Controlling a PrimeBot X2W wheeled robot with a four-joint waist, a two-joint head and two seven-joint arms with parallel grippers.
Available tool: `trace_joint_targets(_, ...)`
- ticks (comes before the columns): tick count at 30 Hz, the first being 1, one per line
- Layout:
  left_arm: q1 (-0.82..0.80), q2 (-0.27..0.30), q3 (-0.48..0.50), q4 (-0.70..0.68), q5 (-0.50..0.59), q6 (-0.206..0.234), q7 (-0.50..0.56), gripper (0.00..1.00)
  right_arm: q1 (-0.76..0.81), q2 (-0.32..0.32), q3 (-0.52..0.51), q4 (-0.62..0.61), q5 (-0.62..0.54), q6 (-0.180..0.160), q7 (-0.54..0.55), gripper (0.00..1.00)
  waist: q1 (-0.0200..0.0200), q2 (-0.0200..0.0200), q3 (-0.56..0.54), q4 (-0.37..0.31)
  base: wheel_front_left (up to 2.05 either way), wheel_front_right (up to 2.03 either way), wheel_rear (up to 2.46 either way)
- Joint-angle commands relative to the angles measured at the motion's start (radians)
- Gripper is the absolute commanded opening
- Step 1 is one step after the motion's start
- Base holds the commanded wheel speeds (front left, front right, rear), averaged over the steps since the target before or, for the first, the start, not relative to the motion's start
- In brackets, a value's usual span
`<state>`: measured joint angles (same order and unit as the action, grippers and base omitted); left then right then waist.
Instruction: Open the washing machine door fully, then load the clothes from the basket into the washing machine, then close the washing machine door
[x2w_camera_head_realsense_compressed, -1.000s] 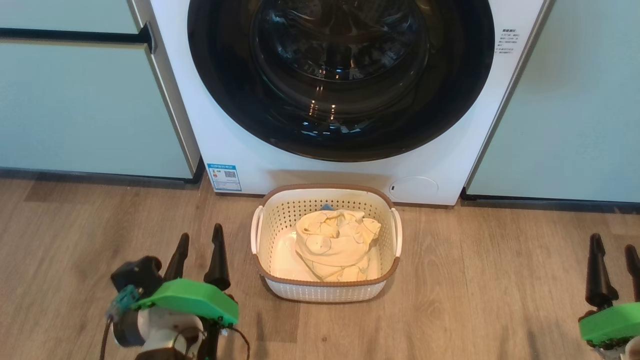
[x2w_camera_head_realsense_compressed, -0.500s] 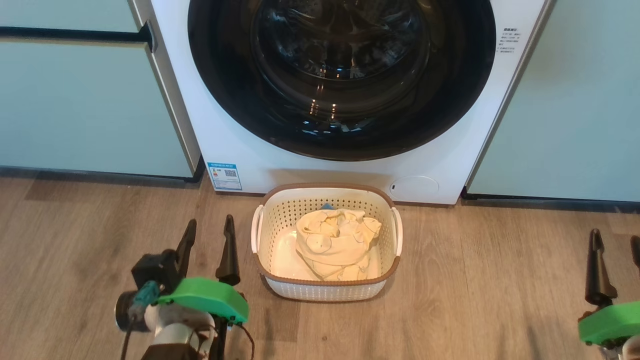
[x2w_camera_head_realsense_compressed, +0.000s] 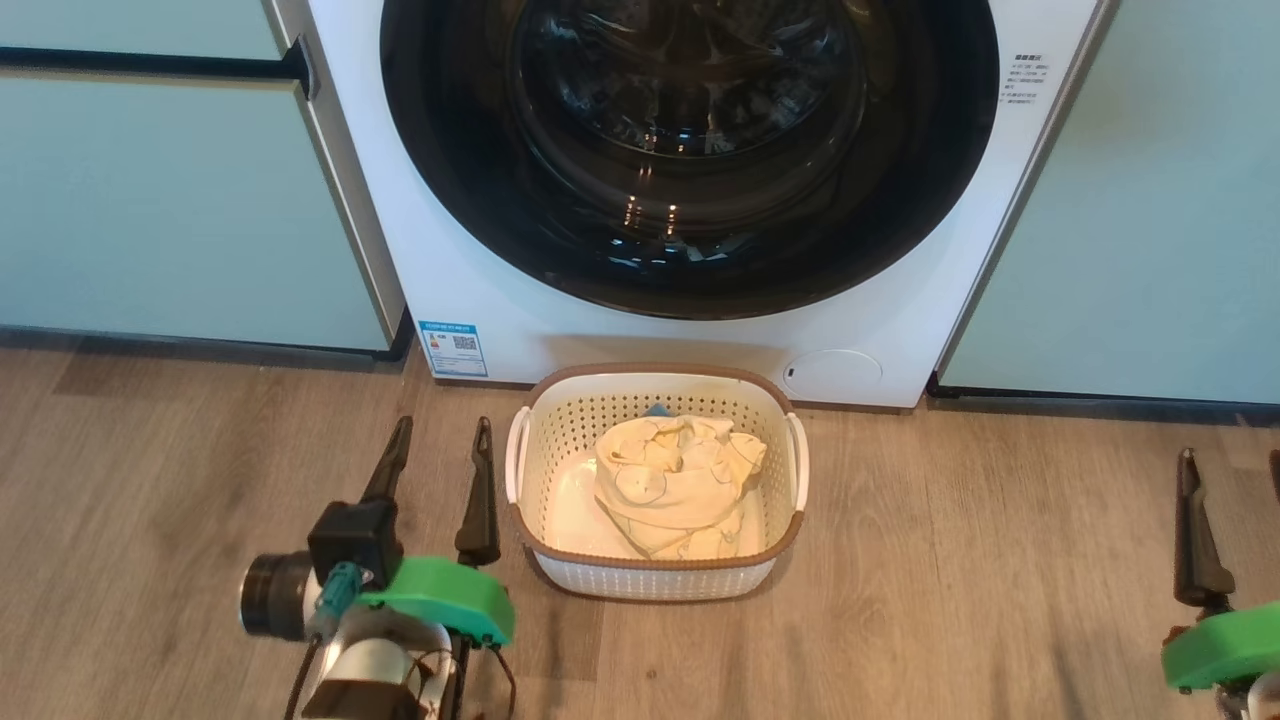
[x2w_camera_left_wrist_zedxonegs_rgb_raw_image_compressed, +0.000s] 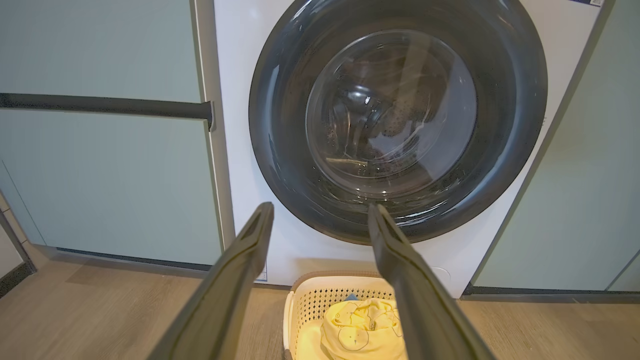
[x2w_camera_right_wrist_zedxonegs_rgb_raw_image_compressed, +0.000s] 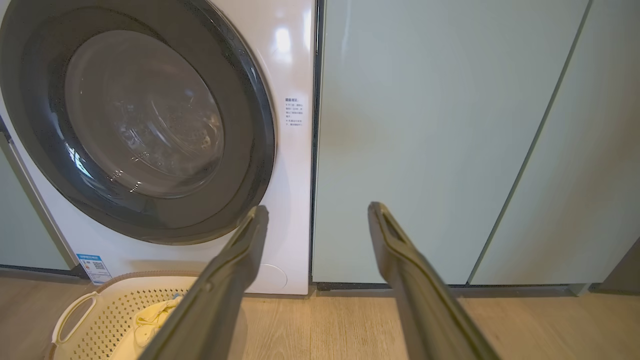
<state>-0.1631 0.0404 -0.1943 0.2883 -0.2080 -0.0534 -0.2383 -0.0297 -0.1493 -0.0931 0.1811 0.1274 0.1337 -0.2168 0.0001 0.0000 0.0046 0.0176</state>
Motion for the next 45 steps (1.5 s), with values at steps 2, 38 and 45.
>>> trace_joint_targets(2,-0.057,0.01,0.027,-0.027,0.039,0.004,-0.017,1.0,-0.06,-0.03,0.013,-0.041,-0.041,-0.003,-0.022,1.0,-0.0001,0.0,0.0,0.001,0.0,0.0,0.0)
trace_joint_targets(38,-0.079,0.01,0.009,0.003,0.078,0.009,-0.024,1.0,-0.055,-0.023,-0.006,-0.046,-0.061,-0.003,-0.029,1.0,-0.0001,0.0,0.012,0.003,0.01,0.01,-0.02)
trace_joint_targets(45,-0.085,0.011,0.009,0.009,0.094,0.009,-0.024,1.0,-0.059,-0.022,-0.006,-0.05,-0.061,-0.003,-0.025,1.0,-0.0001,0.0,0.017,-0.002,0.48,0.48,-0.97)
